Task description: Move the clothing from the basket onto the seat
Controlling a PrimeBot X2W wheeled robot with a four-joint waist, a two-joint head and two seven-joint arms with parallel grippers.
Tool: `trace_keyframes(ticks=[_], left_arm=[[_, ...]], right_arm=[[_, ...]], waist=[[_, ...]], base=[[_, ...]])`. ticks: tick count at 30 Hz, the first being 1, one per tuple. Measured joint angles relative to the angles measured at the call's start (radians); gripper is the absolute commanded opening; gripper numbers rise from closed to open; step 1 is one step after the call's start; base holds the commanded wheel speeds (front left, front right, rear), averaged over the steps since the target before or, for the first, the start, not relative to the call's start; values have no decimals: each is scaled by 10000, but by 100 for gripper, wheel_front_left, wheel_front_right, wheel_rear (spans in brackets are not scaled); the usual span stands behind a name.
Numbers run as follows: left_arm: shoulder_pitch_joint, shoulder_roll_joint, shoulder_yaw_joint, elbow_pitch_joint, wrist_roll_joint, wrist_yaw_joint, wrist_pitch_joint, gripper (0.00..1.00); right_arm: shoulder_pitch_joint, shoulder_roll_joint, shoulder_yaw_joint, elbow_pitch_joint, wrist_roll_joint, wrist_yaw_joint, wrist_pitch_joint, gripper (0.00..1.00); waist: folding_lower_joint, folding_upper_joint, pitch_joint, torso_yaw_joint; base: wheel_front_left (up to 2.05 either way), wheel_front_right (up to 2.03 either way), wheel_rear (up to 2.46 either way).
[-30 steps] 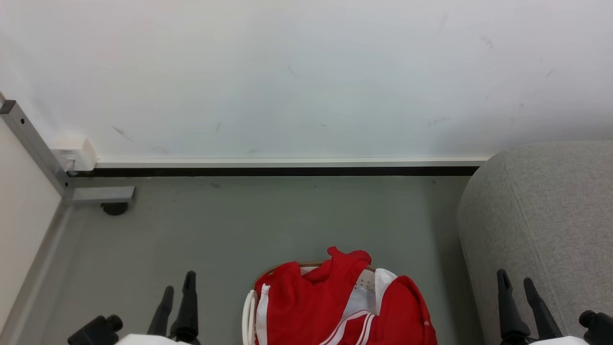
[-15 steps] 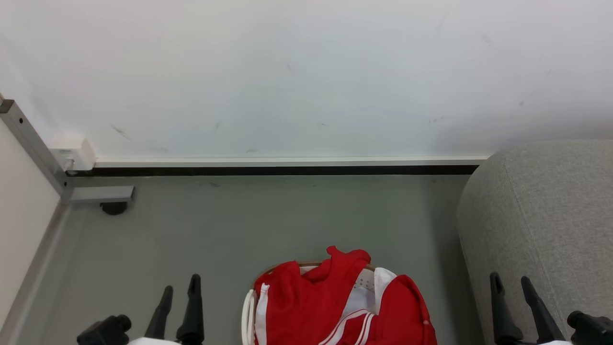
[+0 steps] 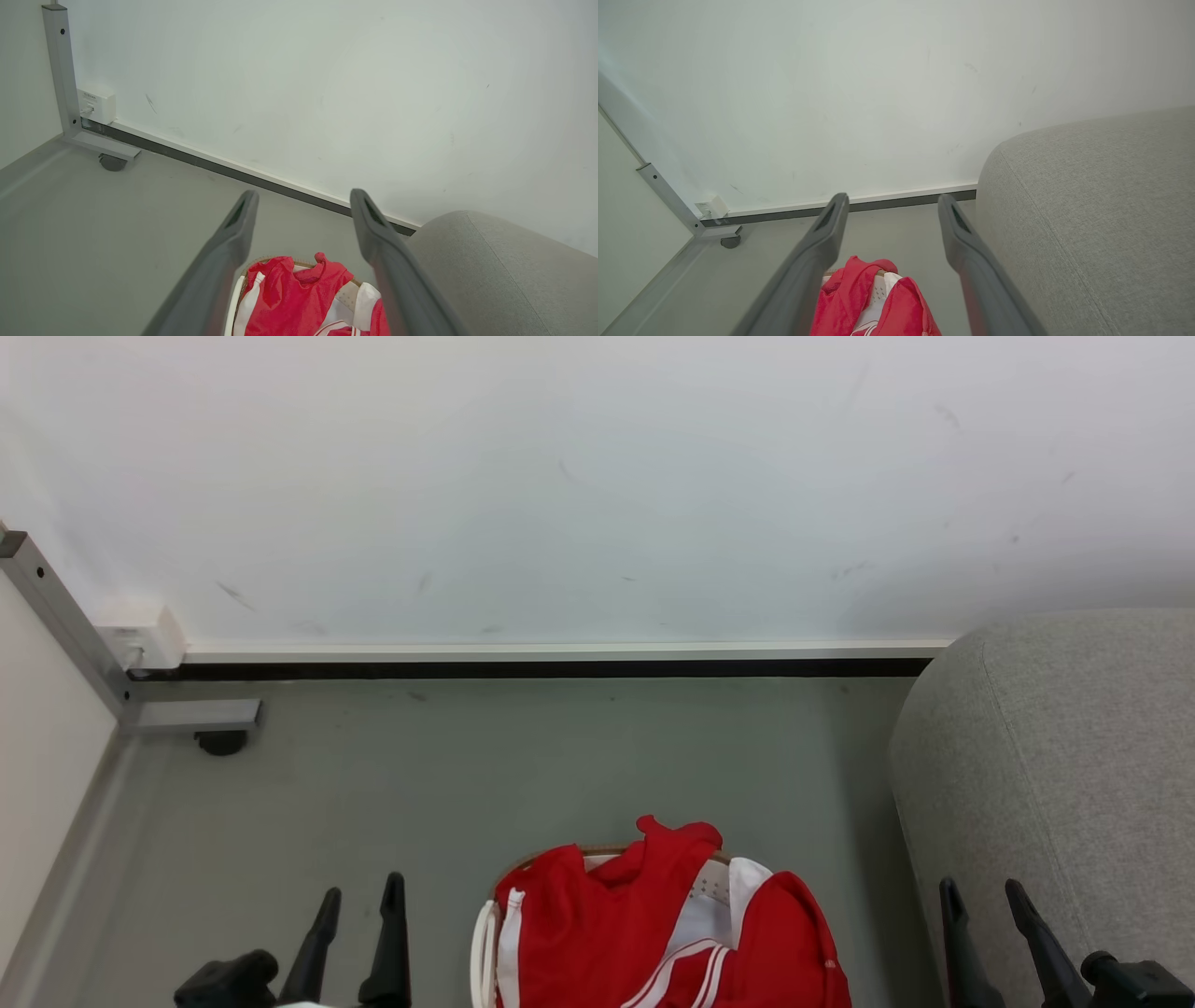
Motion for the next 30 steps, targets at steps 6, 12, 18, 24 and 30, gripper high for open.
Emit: trace_keyframes(ticks=[6, 12, 18, 24, 30], left_arm=[[81, 4, -13, 31, 698, 4, -167, 100], [108, 8, -17, 109, 1313, 0, -284, 100], [117, 10, -50, 127, 1862, 2, -418, 100], [188, 13, -56, 134, 2307, 0, -516, 100], [200, 17, -121, 163, 2652, -17, -614, 100]], right_arm=[[15, -8, 25, 38, -573, 0, -171, 100], [37, -12, -109, 50, -934, 0, -307, 100], [87, -19, -389, 21, -1367, 0, -430, 100], [155, -25, -545, 13, -1845, 0, -523, 100], [173, -27, -570, 13, -2163, 0, -621, 100]], waist=[[0, 0, 16, -28], [0, 0, 14, -71], [0, 0, 14, -89], [0, 0, 21, -141], [0, 0, 32, -205]], base=[[0, 0, 0], [0, 0, 0], [0, 0, 0], [0, 0, 0], [0, 0, 0]])
